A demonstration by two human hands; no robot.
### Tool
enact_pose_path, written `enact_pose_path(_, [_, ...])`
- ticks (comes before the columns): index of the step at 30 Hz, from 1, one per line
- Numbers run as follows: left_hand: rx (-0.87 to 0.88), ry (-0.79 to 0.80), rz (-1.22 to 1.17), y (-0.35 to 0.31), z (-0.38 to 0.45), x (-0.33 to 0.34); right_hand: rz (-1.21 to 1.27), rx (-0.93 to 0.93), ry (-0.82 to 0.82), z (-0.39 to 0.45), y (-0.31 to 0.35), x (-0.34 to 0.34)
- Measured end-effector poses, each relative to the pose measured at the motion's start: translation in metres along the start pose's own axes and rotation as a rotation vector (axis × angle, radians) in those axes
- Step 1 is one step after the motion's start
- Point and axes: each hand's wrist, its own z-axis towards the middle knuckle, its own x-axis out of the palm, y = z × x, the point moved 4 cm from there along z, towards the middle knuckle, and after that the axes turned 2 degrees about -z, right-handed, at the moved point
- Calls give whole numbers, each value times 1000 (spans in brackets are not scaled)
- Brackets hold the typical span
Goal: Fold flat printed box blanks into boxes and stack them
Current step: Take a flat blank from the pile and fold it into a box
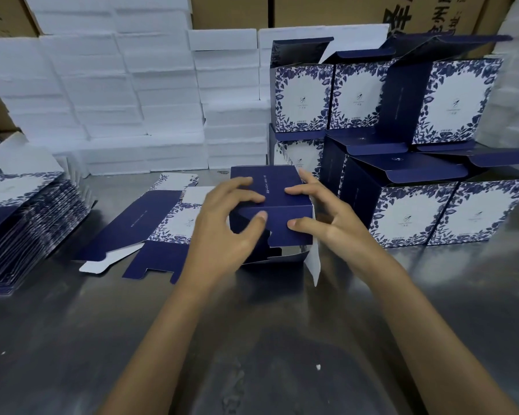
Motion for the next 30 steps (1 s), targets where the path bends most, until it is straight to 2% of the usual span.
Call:
enact_pose_path(5, [-69,2,-107,4,1,6,-9,-89,-31,-3,7,7])
enact_pose_path(8, [-85,-9,-118,4,1,5,-60,-143,-104,-3,8,13])
enact_pose_path(18, [-81,-86,-164,7,-1,13,-51,-181,-249,1,5,13])
enact_pose_path(24, [-96,14,-166,11,3,7,-71,-144,-138,2,4,5])
enact_pose_path(28, [-93,-22,-166,8,2,8,-83,-148,-185,2,5,6])
enact_pose_path(30, [-98,9,-163,8,4,6,-80,-134,-168,2,4,5])
